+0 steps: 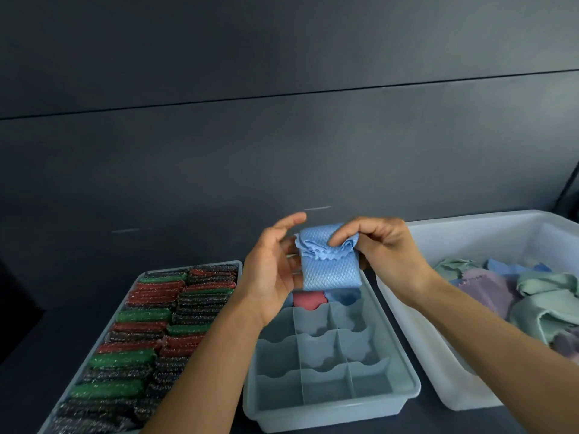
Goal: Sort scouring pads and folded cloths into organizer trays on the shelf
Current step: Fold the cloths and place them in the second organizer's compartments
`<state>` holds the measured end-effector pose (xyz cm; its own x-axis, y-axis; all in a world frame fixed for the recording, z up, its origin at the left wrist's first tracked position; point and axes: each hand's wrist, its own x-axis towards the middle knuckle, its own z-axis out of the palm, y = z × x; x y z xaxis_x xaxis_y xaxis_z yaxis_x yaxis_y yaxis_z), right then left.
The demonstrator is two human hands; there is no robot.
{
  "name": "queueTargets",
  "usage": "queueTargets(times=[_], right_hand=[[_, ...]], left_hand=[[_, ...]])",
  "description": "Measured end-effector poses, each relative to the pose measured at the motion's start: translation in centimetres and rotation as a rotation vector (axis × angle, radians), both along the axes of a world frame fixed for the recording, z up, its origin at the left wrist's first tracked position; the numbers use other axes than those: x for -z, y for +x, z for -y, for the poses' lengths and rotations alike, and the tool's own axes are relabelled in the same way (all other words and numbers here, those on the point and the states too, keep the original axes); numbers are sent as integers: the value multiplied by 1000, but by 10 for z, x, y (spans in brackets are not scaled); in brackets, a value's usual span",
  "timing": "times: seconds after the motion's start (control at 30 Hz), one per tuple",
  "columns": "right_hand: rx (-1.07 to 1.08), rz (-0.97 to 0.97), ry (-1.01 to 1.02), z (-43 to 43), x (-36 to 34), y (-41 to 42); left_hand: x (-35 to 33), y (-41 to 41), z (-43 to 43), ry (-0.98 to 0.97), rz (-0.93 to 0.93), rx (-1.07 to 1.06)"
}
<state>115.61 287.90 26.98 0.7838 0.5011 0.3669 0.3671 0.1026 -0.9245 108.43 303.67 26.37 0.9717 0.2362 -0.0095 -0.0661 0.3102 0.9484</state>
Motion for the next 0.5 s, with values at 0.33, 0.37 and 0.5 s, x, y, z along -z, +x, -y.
queueTargets(times=[0.33, 0.37, 0.5], right_hand=[[-141, -320, 13, -10, 5, 3], [-174, -325, -72, -11, 6, 2], [-227, -266, -51, -19, 11, -2]], left_hand=[[7, -11, -11, 317, 98, -83], [7, -13, -12, 381, 125, -118], [11, -20, -20, 476, 209, -126]])
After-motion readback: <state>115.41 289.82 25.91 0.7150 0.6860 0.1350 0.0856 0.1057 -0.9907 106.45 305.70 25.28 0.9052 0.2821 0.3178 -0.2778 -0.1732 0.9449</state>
